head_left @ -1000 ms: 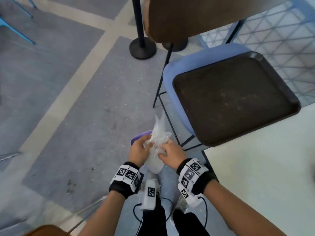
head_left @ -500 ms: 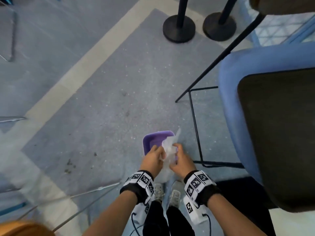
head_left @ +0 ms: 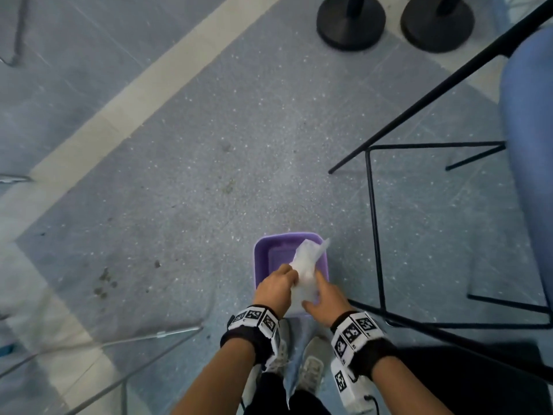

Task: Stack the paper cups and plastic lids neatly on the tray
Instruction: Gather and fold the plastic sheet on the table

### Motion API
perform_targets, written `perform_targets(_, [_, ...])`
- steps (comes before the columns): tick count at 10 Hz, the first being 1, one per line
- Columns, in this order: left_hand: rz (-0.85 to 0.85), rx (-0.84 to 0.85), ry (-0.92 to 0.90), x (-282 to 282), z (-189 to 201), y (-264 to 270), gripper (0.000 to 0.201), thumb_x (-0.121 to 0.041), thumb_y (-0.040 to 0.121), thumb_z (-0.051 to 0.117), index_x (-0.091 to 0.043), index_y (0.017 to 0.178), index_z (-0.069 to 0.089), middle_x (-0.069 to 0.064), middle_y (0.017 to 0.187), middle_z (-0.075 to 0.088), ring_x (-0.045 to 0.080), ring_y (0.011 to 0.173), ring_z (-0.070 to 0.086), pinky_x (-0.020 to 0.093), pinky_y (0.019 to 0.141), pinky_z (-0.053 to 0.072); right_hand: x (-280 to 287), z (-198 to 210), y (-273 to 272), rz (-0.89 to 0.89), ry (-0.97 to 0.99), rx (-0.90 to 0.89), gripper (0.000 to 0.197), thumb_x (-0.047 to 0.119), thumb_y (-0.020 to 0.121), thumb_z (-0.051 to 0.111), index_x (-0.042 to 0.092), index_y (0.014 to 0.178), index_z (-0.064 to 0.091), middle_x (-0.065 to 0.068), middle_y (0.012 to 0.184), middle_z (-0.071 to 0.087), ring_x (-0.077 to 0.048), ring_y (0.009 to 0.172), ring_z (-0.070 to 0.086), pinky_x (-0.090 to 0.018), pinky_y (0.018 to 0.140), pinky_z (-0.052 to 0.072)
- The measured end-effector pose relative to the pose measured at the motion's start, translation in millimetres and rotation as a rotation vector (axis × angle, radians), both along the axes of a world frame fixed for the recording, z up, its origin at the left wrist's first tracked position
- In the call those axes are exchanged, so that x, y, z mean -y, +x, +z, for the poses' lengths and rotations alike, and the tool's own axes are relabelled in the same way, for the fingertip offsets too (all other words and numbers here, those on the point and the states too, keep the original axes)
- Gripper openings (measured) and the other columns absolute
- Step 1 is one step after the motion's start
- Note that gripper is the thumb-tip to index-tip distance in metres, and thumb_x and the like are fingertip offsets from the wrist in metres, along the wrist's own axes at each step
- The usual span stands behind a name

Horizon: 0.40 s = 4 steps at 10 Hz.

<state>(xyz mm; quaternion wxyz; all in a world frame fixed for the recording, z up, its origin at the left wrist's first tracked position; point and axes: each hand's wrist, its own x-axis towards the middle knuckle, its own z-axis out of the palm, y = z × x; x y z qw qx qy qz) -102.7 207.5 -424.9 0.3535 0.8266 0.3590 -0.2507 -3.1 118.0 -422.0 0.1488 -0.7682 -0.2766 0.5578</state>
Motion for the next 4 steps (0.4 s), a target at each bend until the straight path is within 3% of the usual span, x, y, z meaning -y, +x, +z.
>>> perform_targets(1, [-0.068,-0.089,-0.069,3,-29,-4,0.048,-0.005,0.088,0.047,-0.011,0.135,0.038,0.011,0.149,0.025,0.029,0.126,0.043,0.040,0.098,0.040,2,-29,0,0.060,-0.081,-0.045,0.109,0.019,0.078,0.068,0.027,0.146,-0.016,-0.008,0.154,0.021,-0.029,0.134,0.038,-0.037,0.106,0.037])
perform_targets(2, [-0.096,-0.243,-0.067,5,-51,-13,0.064,-0.015,0.091,0.046,-0.020,0.147,0.015,0.013,0.156,0.000,0.031,0.141,0.015,0.043,0.112,0.027,4,-51,-2,0.153,-0.176,-0.015,0.116,0.028,0.076,0.070,0.025,0.142,-0.025,-0.011,0.156,-0.015,-0.029,0.145,0.009,-0.042,0.115,0.025])
perform_targets(3, [-0.130,-0.329,-0.098,6,-65,-25,0.062,-0.016,0.092,0.042,-0.021,0.147,0.014,0.013,0.156,0.000,0.031,0.142,0.012,0.044,0.112,0.024,9,-64,-3,0.215,-0.189,-0.019,0.108,0.023,0.079,0.067,0.023,0.145,-0.018,-0.012,0.157,0.006,-0.027,0.143,0.021,-0.032,0.111,0.030])
perform_targets(4, [-0.131,-0.311,-0.130,8,-69,-33,0.061,-0.015,0.092,0.041,-0.022,0.147,0.015,0.012,0.156,0.004,0.028,0.142,0.014,0.042,0.114,0.023,13,-68,-6,0.257,-0.223,-0.040,0.101,0.021,0.082,0.064,0.021,0.146,-0.015,-0.010,0.145,0.040,-0.026,0.124,0.049,-0.027,0.097,0.041])
